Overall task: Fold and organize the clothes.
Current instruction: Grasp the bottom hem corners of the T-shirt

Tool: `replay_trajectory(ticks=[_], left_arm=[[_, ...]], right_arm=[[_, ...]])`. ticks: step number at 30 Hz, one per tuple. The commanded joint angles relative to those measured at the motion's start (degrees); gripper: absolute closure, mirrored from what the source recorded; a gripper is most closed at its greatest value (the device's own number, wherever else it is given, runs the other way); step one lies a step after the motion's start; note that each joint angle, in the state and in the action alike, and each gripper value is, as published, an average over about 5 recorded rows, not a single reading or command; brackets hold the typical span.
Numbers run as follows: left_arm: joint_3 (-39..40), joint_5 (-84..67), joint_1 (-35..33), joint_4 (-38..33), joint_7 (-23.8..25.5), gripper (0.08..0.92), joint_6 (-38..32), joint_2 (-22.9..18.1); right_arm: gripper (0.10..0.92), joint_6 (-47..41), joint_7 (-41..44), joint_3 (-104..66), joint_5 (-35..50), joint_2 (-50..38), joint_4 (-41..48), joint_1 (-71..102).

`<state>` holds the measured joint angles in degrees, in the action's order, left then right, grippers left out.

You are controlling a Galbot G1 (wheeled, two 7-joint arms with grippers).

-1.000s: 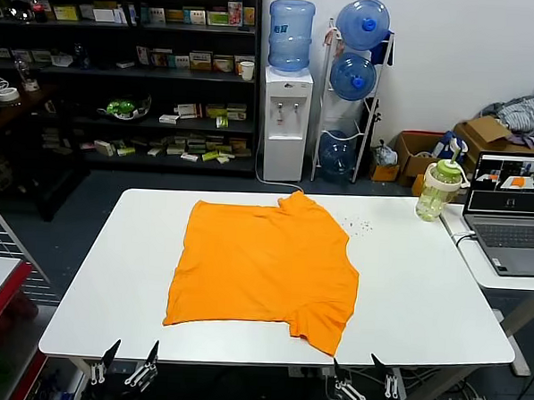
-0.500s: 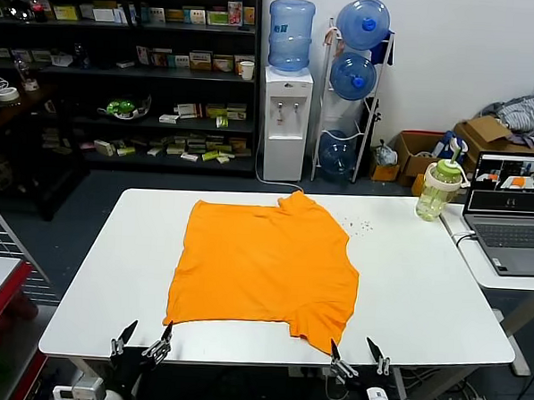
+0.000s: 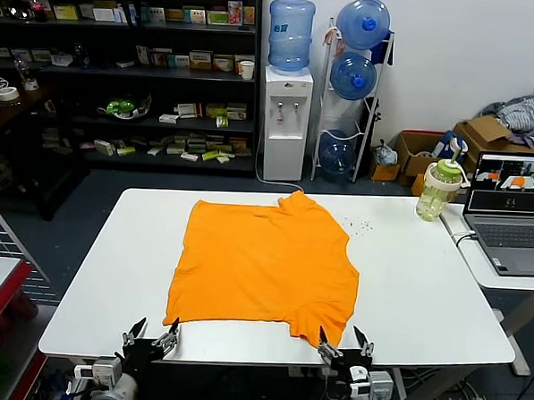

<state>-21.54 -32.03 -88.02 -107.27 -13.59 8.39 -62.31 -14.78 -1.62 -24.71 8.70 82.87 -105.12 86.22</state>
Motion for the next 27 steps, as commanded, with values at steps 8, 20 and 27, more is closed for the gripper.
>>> replay_trajectory(ticks=[8,20,27], left_arm=[[2.35,-0.68,3.57,3.15,-1.32,0.179,1.72,-0.62],[3.24,-0.58,4.49,3.89,-1.73,0.444,1.61,-0.98],[3.48,-0.52,4.74,3.96,-2.16,0.652,1.51,-1.07]], right_arm=[[0.247,-2.12,-0.54,1.33,0.01,0.90,2.25,-2.11],[0.588,-1.68,-0.36,1.29,0.08,0.98,1.69,-1.09],[0.796,-1.30,-0.47,1.33,0.48,0.88,1.23,-0.80]])
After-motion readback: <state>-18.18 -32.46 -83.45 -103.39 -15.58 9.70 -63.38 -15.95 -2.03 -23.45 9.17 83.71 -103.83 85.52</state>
